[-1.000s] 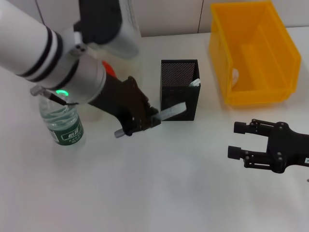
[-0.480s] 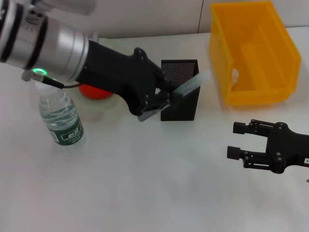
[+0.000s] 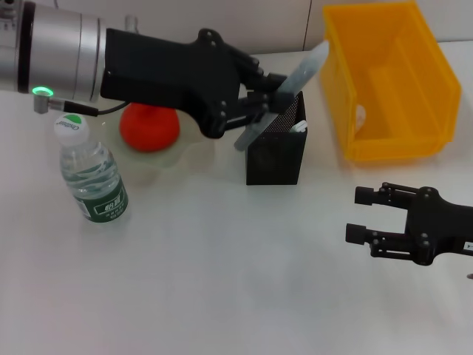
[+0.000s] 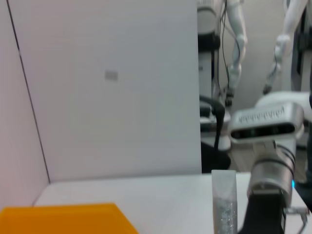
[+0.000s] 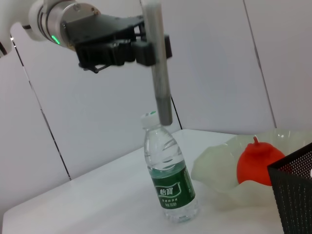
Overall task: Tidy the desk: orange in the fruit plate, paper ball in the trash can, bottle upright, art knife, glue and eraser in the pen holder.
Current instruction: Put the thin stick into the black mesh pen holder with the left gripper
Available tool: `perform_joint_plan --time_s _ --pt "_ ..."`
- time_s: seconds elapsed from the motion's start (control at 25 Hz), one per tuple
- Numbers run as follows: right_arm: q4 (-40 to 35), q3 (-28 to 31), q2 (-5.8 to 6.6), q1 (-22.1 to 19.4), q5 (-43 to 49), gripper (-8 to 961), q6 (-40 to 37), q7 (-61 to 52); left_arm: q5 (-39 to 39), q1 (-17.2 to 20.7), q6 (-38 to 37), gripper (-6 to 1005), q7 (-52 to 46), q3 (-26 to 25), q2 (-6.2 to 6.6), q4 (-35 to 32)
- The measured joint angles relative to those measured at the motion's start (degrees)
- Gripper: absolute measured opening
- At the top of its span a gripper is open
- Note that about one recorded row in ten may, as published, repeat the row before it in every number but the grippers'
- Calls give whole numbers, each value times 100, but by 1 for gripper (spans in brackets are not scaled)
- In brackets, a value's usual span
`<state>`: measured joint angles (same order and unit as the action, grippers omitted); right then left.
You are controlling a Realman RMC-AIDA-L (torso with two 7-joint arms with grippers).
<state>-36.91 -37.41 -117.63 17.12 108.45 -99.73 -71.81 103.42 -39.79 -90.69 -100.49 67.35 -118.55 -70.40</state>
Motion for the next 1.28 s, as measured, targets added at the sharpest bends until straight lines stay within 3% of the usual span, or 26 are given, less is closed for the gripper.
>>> perform_joint_plan --time_s 0.52,0.8,1.28 --pt "0 14 -32 -87 -23 752 -3 4 -1256 67 835 146 1228 -165 1 1166" --pt "0 83 -12 -135 -53 752 -3 9 -1662 69 1683 145 1576 -186 -12 1873" --pt "0 85 -15 -164 -53 753 -6 9 -2529 -16 2321 144 2236 130 -55 2843"
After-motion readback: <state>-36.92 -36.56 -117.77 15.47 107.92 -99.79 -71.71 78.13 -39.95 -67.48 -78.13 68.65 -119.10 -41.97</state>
